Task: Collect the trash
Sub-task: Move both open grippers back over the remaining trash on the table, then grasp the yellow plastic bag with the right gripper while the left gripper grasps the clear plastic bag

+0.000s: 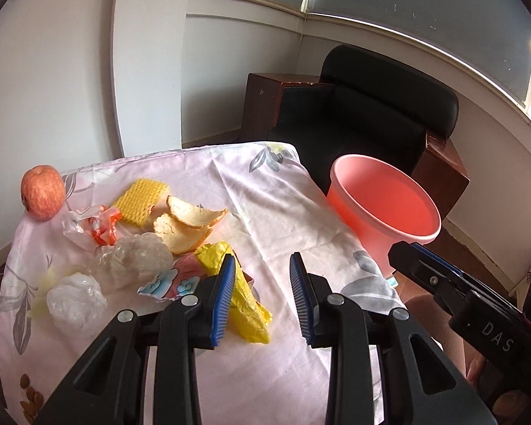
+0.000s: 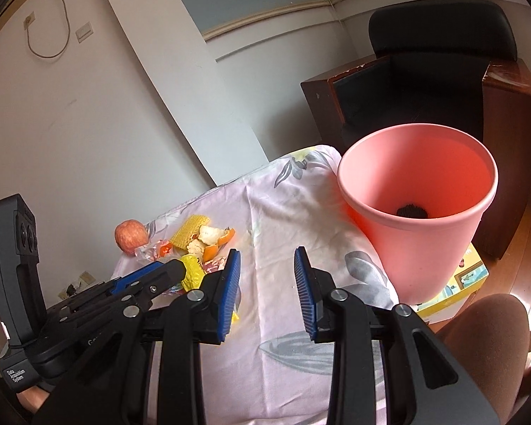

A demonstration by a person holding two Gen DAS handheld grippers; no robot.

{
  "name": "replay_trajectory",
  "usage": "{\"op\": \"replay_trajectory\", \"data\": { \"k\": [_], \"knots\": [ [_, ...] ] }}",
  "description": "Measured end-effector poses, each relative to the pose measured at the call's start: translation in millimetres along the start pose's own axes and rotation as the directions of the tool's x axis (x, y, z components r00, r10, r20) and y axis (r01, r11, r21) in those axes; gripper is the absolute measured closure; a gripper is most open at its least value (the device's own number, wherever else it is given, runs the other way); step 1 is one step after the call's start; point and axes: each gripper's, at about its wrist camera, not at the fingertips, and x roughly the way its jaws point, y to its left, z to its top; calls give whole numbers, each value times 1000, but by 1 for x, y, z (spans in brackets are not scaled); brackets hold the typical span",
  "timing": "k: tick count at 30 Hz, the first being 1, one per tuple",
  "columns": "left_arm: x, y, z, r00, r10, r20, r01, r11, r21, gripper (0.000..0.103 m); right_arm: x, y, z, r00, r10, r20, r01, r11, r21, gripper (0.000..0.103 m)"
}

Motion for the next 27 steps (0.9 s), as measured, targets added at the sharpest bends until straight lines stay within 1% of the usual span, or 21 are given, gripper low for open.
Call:
{"op": "replay_trajectory", "data": {
  "k": [3,5,6,7,9,12,15,16,18,19,24,26,27],
  "knots": [
    [-8,4,-3,1000,2,12,-2,1000,-20,72,-5,8,-4,1000,22,5,-22,1000,-20,71],
    [-10,6,-6,1000,-5,8,5,1000,-26,66,-8,13,-7,1000,27,7,-26,999,-39,71],
    [-11,6,-7,1000,-10,10,10,999,-30,60,-9,15,-7,1000,29,11,-28,999,-46,71],
    [-13,8,-7,1000,-17,15,18,999,-38,59,-11,17,-8,999,30,16,-29,998,-52,71],
    [-16,11,-7,999,-20,28,21,998,-56,59,-14,20,-8,999,35,23,-34,997,-67,71],
    [-19,18,-9,999,-14,36,17,996,-88,58,-14,25,-10,998,65,13,-64,994,-87,71],
    [-22,25,-11,999,-12,39,17,993,-116,57,-14,29,-11,994,113,6,-112,989,-93,71],
    [-24,27,-12,999,1,42,4,993,-119,57,-14,30,-11,992,128,2,-128,987,-95,71],
    [-25,30,-13,998,43,38,-38,992,-120,57,-11,34,-12,988,151,-17,-152,983,-102,71],
    [-26,32,-12,998,58,35,-54,991,-121,57,-8,36,-12,988,150,-31,-153,983,-106,71],
    [-30,59,-11,996,79,43,-72,986,-153,57,11,35,-14,984,135,-116,-146,986,-87,71],
    [-31,72,-13,997,72,32,-67,987,-147,57,18,33,-15,977,156,-145,-167,984,-67,71],
    [-31,79,-15,996,82,27,-78,986,-145,57,21,32,-16,975,160,-155,-172,983,-62,71]
  ]
}}
